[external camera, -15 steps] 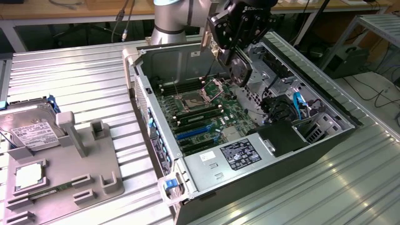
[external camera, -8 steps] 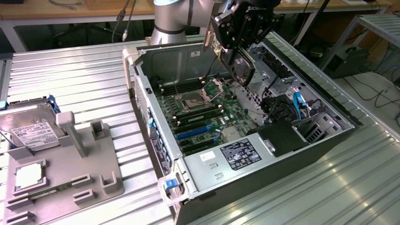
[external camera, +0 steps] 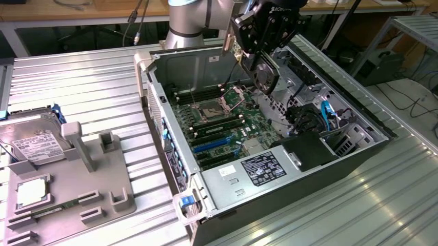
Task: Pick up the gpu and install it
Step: 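Insert the gpu into the slot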
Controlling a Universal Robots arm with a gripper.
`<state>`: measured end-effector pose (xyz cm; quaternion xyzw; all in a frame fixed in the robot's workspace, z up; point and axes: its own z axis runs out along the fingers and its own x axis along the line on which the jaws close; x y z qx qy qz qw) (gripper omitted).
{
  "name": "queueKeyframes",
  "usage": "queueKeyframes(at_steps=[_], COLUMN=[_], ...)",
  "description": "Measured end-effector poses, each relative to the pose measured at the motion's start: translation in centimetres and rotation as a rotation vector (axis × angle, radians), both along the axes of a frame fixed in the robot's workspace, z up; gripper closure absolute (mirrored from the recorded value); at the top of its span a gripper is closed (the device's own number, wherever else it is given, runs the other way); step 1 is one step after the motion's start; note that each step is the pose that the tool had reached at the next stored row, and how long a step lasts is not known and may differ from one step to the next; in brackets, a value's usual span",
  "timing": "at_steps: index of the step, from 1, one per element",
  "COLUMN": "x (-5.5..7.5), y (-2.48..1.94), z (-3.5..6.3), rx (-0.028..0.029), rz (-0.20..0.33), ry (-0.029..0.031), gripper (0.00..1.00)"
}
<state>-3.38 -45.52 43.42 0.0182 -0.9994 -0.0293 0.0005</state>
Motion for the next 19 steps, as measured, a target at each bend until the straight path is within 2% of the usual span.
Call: queueKeyframes(at_steps=[6,19], x=[0.00,0.00], y=[0.00,0.00], z=[0.00,0.00], rx=[0.0000,0.0000], rz=[0.015,0.130], ry=[0.0000,0.0000], gripper=[0.72,0.72])
